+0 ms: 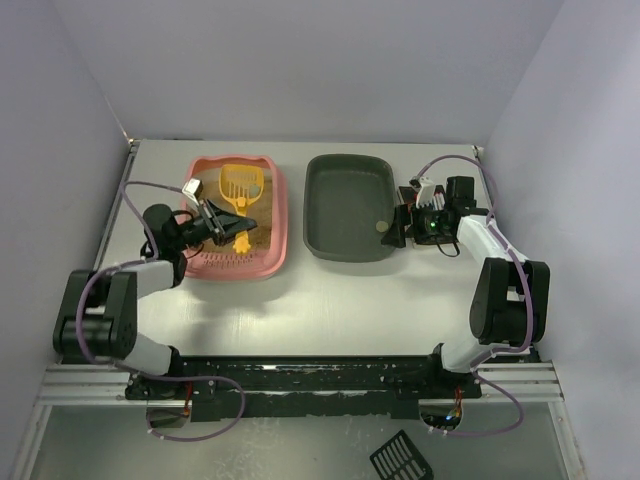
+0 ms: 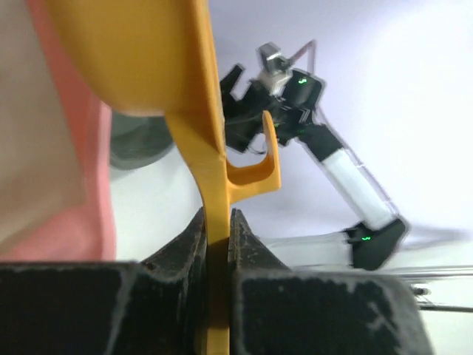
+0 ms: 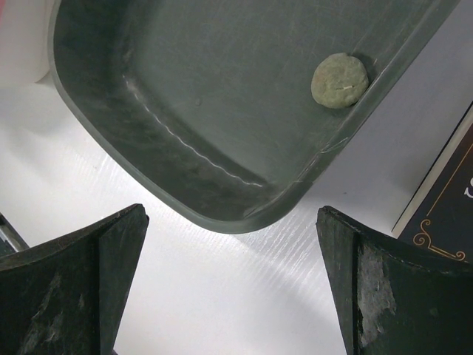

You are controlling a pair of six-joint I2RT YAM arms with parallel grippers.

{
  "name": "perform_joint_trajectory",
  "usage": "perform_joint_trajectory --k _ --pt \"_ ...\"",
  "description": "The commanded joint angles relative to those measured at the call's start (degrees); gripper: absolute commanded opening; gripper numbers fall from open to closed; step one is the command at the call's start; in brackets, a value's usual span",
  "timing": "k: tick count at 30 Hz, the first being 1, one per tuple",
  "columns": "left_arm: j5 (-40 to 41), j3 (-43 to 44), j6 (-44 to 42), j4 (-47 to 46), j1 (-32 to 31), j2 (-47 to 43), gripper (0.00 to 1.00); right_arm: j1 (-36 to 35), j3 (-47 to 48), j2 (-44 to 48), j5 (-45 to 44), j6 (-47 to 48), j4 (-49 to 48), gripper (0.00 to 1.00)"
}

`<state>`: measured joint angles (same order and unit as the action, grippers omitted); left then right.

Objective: Clean the litter box

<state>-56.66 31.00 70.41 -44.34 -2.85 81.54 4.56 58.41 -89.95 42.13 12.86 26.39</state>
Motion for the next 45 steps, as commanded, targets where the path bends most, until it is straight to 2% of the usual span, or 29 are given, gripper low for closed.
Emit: perform_joint_trajectory --k 1,3,12,14,16,17,19,20,22,25,27,28,30,34,37,40,42,43,44,45 --pt "0.9 -2.9 41.3 -53.6 -0.3 10.3 0.07 0.3 -0.7 -0.6 -0.5 0.3 -0.8 1.0" --pt "-0.1 -2.0 45.6 -54.8 -0.6 12.9 0.07 0.3 -0.6 -0.8 -0.6 0.4 -0.7 1.0" --pt "-3.5 1.0 42.4 -54.3 0.1 12.3 0.07 0.3 -0.6 -0.6 -0.9 0.6 -0.7 1.0" --pt "-3.7 0.5 36.8 -47.1 0.6 10.3 0.07 0.3 -0.6 -0.6 -1.3 0.5 -0.9 1.0" --pt "-3.2 1.0 23.0 -27.1 1.1 4.9 0.07 0.3 -0.7 -0.4 -2.0 0.2 -1.2 1.0" --pt "-2.0 3.1 11.0 -9.4 1.2 1.0 0.07 0.3 -0.6 -0.2 -2.2 0.1 -1.4 1.0" --pt "7.0 12.5 -18.5 34.0 1.0 -5.2 0.07 0.4 -0.7 0.1 -2.3 0.1 -1.5 1.0" --pt "11.2 17.4 -28.4 48.7 0.7 -6.2 0.07 0.3 -0.6 0.0 -2.3 0.0 -1.5 1.0" --pt "14.2 23.0 -36.7 61.0 1.2 -6.3 0.07 0.4 -0.6 0.0 -2.5 -0.1 -1.6 1.0" --pt "21.3 26.6 -41.7 70.7 1.4 -7.4 0.07 0.4 -0.6 -0.6 -2.7 -0.3 -1.9 1.0" --pt "18.4 25.1 -40.4 69.9 1.9 -7.7 0.07 0.4 -0.7 -0.8 -2.7 -0.4 -1.8 1.0" --pt "12.9 22.7 -37.6 66.0 2.0 -7.5 0.07 0.4 -0.6 -0.9 -2.7 -0.4 -1.8 1.0" --pt "2.3 15.7 -25.0 50.9 3.6 -7.7 0.07 0.4 -0.6 -0.7 -2.9 -0.4 -1.9 1.0" --pt "-5.7 2.6 3.8 7.6 3.6 -9.0 0.07 0.4 -0.6 -0.3 -3.0 -0.3 -2.0 1.0" --pt "-8.5 0.3 17.9 -13.0 3.6 -5.7 0.07 0.4 -0.6 -0.5 -2.9 -0.4 -2.0 1.0" --pt "-8.8 -0.4 28.2 -28.8 3.6 -1.7 0.07 0.4 -0.6 -0.3 -2.5 -0.6 -2.3 1.0" --pt "-9.1 -0.1 28.4 -28.9 3.7 -0.2 0.07 0.4 -0.6 -0.2 -2.7 -0.5 -2.3 1.0" --pt "-8.8 0.0 25.7 -24.3 3.9 -0.6 0.07 0.4 -0.6 -0.3 -2.8 -0.4 -2.2 1.0" --pt "-8.3 0.7 19.4 -16.1 3.8 -1.9 0.07 0.4 -0.6 -0.2 -2.9 -0.4 -2.1 1.0" --pt "-7.0 2.9 8.0 0.2 3.8 -3.7 0.07 0.4 -0.6 -0.1 -3.0 -0.4 -2.2 1.0"
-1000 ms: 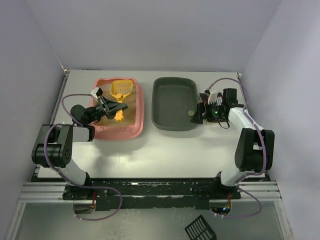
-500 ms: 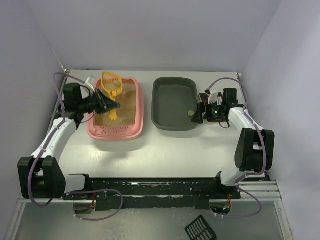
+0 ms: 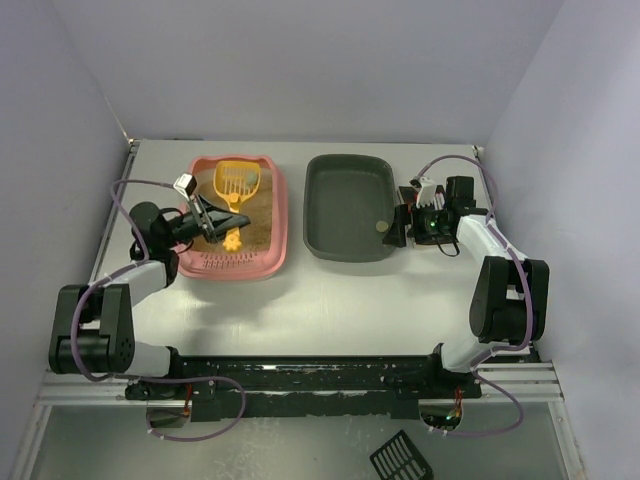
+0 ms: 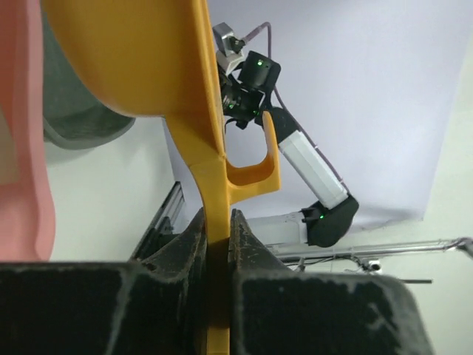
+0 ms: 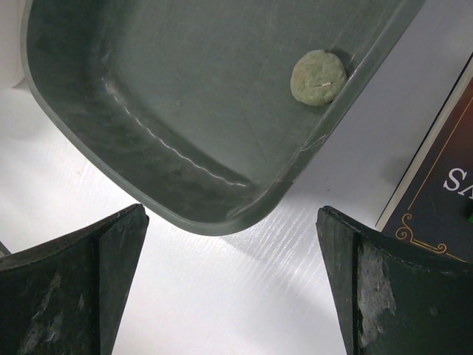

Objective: Clean the litter box

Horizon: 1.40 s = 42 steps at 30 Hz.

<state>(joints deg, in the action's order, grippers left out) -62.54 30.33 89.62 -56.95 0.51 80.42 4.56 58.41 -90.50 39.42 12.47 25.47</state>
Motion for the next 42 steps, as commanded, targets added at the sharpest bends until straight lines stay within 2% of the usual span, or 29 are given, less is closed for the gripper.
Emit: perform_joint_trajectory --k 1,2,3,5,8,10,12,16,18,20,22,26,29,33,39,41,42 --pt "2.9 8.3 -26.2 35.5 0.5 -4.5 0.07 0.4 -0.6 0.6 -0.5 0.0 -1.4 1.0" --pt "9.4 14.4 -42.7 57.6 0.2 -5.3 0.07 0.4 -0.6 0.7 -0.5 0.0 -1.5 1.0" --pt "16.0 20.5 -53.9 78.0 -0.5 -4.6 0.07 0.4 -0.6 0.8 -0.5 0.1 -1.6 1.0" --pt "21.5 26.7 -62.6 88.4 -0.6 -2.9 0.07 0.4 -0.7 0.6 -0.6 0.1 -1.6 1.0" --pt "20.1 28.1 -64.2 89.7 -0.1 -3.2 0.07 0.4 -0.6 -0.1 -0.4 0.1 -1.5 1.0" --pt "13.6 25.8 -59.8 84.1 0.0 -3.6 0.07 0.4 -0.6 -0.5 -0.4 0.1 -1.3 1.0" --pt "4.8 21.5 -51.4 72.6 0.0 -4.4 0.07 0.4 -0.6 -0.4 -0.6 0.3 -1.3 1.0" --pt "-4.0 11.4 -26.1 37.2 0.0 -6.3 0.07 0.4 -0.6 0.3 -0.9 0.4 -1.7 1.0" --pt "-4.6 9.4 -18.7 26.3 0.0 -6.5 0.07 0.4 -0.6 -0.1 -0.7 0.4 -1.6 1.0" --pt "-4.3 9.5 -18.4 25.0 0.1 -7.1 0.07 0.4 -0.7 -0.4 -0.5 0.6 -1.2 1.0" --pt "-3.7 8.2 -13.1 16.2 0.2 -7.8 0.07 0.4 -0.6 -0.3 0.0 0.7 -1.4 1.0" --pt "-2.1 4.7 6.6 -14.8 0.1 -3.6 0.07 0.4 -0.7 -0.2 0.2 0.9 -1.4 1.0" --pt "1.3 2.3 24.5 -41.1 0.0 5.0 0.07 0.4 -0.7 -0.3 0.1 1.1 -1.3 1.0" --pt "3.0 0.4 24.3 -42.2 -0.5 6.5 0.07 0.4 -0.6 -0.2 0.2 1.1 -1.3 1.0" --pt "1.4 2.8 24.8 -41.9 -0.6 6.4 0.07 0.4 -0.7 -0.1 0.1 1.3 -1.4 1.0" --pt "0.0 3.0 21.4 -36.6 -0.6 6.3 0.07 0.4 -0.6 -0.2 0.1 1.3 -1.3 1.0" --pt "-0.7 2.8 17.4 -30.1 -0.4 5.2 0.07 0.4 -0.6 -0.2 0.0 1.3 -1.4 1.0"
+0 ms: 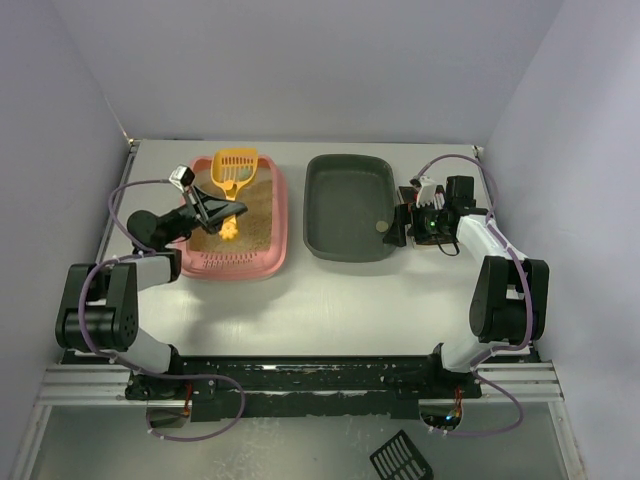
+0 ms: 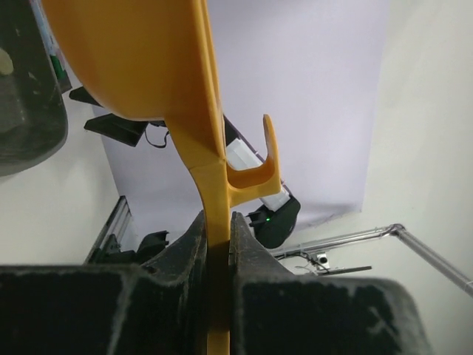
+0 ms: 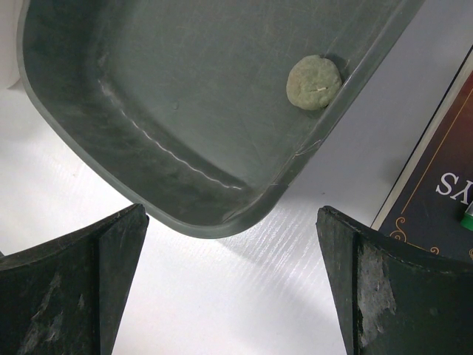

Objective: Clean the litter box

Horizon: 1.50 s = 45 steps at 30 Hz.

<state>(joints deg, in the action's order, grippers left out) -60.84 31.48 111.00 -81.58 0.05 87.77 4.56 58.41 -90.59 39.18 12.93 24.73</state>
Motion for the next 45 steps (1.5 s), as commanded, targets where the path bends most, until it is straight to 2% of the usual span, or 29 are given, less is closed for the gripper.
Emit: perform_joint_trajectory --k 1,3,5,6,7,9,10,12,14,16,17,18,20,21,23,26,28,30,35,41,45 --pt "-2.6 1.4 -10.1 3.2 0.3 -3.7 0.07 0.4 -0.6 -0.1 0.2 0.9 -0.6 1.0" --pt "-1.5 3.4 -28.7 37.0 0.3 -8.4 0.07 0.4 -0.6 0.1 0.1 1.0 -0.5 1.0" --pt "4.1 11.6 -55.5 76.1 0.3 -12.1 0.07 0.4 -0.7 0.2 0.0 1.0 -0.6 1.0" --pt "7.2 16.2 -65.9 88.5 0.2 -12.2 0.07 0.4 -0.7 0.2 0.0 0.9 -0.6 1.0" --pt "9.4 19.7 -72.2 97.1 0.1 -11.7 0.07 0.4 -0.6 0.1 -0.1 1.0 -0.6 1.0" --pt "12.3 24.0 -79.3 106.5 0.4 -11.2 0.07 0.4 -0.6 -0.1 0.0 1.0 -0.7 1.0" --pt "12.7 25.1 -81.3 108.8 0.5 -11.3 0.07 0.4 -0.6 -0.3 0.1 1.0 -0.7 1.0" --pt "6.1 21.8 -78.5 102.7 1.4 -12.3 0.07 0.4 -0.6 -0.7 0.3 1.0 -0.6 1.0" --pt "-0.5 14.9 -63.6 85.3 1.9 -14.0 0.07 0.4 -0.6 -0.6 0.2 1.0 -0.5 1.0" --pt "-2.2 8.0 -49.3 63.3 1.9 -15.8 0.07 0.4 -0.6 -0.3 -0.1 1.0 -0.6 1.0" --pt "-1.2 6.7 -47.4 58.7 1.9 -16.4 0.07 0.4 -0.6 0.0 -0.2 1.0 -0.7 1.0" --pt "0.6 8.3 -52.9 65.8 1.9 -16.6 0.07 0.4 -0.7 0.1 -0.3 1.0 -0.7 1.0" --pt "8.8 17.7 -73.9 95.0 1.0 -15.0 0.07 0.4 -0.6 0.1 -0.3 0.9 -0.7 1.0" --pt "11.3 20.9 -79.1 103.6 0.1 -13.9 0.07 0.4 -0.7 -0.1 -0.3 1.0 -0.8 1.0" --pt "7.8 22.2 -80.2 103.6 -0.1 -12.9 0.07 0.4 -0.6 -0.5 -0.2 1.0 -0.7 1.0" --pt "1.6 18.6 -70.2 89.7 -0.3 -14.7 0.07 0.4 -0.7 -0.7 -0.6 0.8 -0.9 1.0" --pt "1.2 17.3 -64.1 82.1 -1.8 -15.6 0.07 0.4 -0.7 0.0 -1.6 0.5 -1.3 1.0" --pt "4.5 20.5 -66.0 86.0 -4.5 -14.9 0.07 0.8 -0.6 1.2 -2.4 -0.2 -2.2 0.99" --pt "16.9 34.3 -78.1 104.8 -13.9 -5.2 0.07 3.2 0.8 3.1 -0.6 -2.8 0.3 1.0" --pt "23.3 44.4 -77.0 106.1 -20.8 6.4 0.07 5.8 7.0 7.3 2.1 2.2 12.3 1.0" --pt "30.3 56.3 -80.6 113.7 -26.7 16.1 0.07 8.4 6.8 11.0 4.1 6.6 19.6 1.0"
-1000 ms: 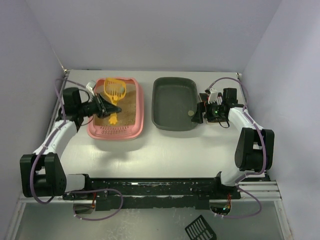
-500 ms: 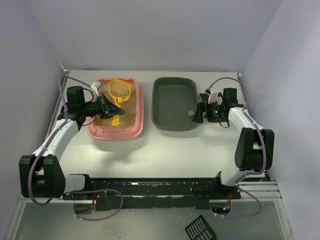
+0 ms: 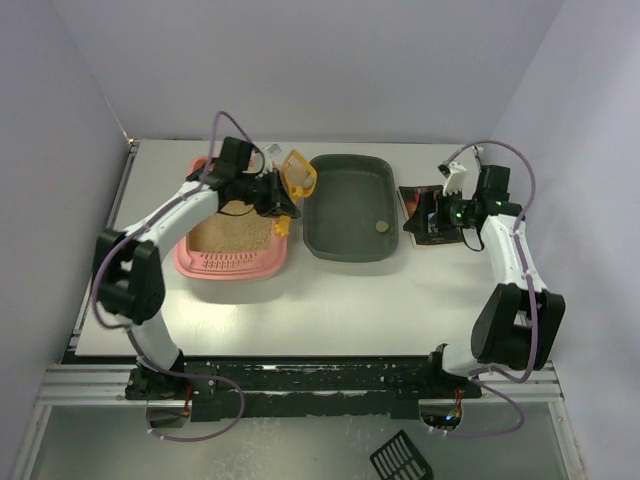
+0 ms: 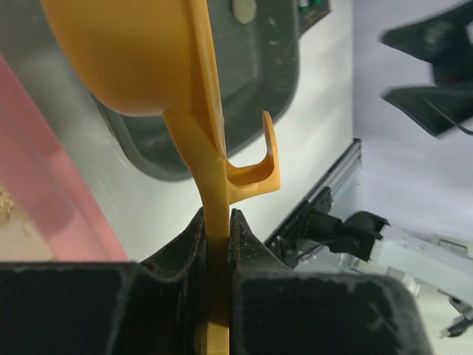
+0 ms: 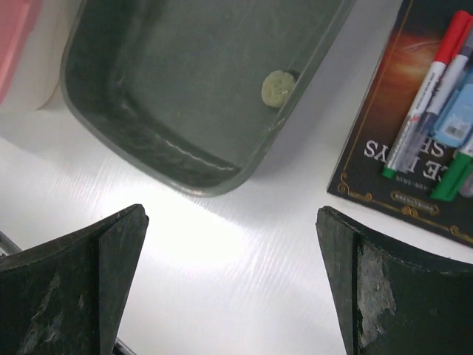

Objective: Clean the litter box

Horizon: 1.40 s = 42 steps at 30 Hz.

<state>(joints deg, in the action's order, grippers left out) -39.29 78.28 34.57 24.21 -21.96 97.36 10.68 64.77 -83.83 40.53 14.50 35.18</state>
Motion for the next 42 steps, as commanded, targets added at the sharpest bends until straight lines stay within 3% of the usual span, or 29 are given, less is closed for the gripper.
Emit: perform_joint_trajectory --k 1,6,14,18,23,29,31,35,42 --pt "11.2 12.8 -5.1 10.1 -6.0 8.9 0.07 2.7 -1.1 5.3 2.7 5.6 9.5 1.0" --pt "25.2 29.5 -8.5 19.7 -11.5 21.1 0.07 5.1 -11.5 9.2 2.5 1.0 1.9 1.0" --pt "57.9 51.0 -15.2 35.3 -23.7 35.7 0.07 8.0 -11.0 8.8 -4.0 -0.6 -1.9 1.0" --pt "74.0 54.7 -17.7 40.1 -29.7 39.1 0.07 8.0 -11.0 8.2 -5.3 -1.1 -2.7 1.0" --pt "84.7 54.7 -20.1 41.7 -34.2 40.1 0.07 7.9 -11.2 8.1 -5.6 -1.1 -3.0 1.0" --pt "81.6 51.7 -18.2 41.2 -33.9 34.3 0.07 7.9 -11.2 8.2 -5.5 -1.3 -3.0 1.0" --pt "71.5 48.2 -15.6 39.2 -30.8 26.9 0.07 7.9 -11.1 8.2 -4.9 -1.2 -2.7 1.0" --pt "53.1 33.2 -10.5 28.0 -20.9 8.1 0.07 7.2 -10.7 7.4 -3.8 -0.9 -2.2 1.0" --pt "38.8 15.3 -2.5 19.1 -8.0 -13.9 0.07 6.3 -1.4 0.7 2.1 -0.7 -1.5 1.0"
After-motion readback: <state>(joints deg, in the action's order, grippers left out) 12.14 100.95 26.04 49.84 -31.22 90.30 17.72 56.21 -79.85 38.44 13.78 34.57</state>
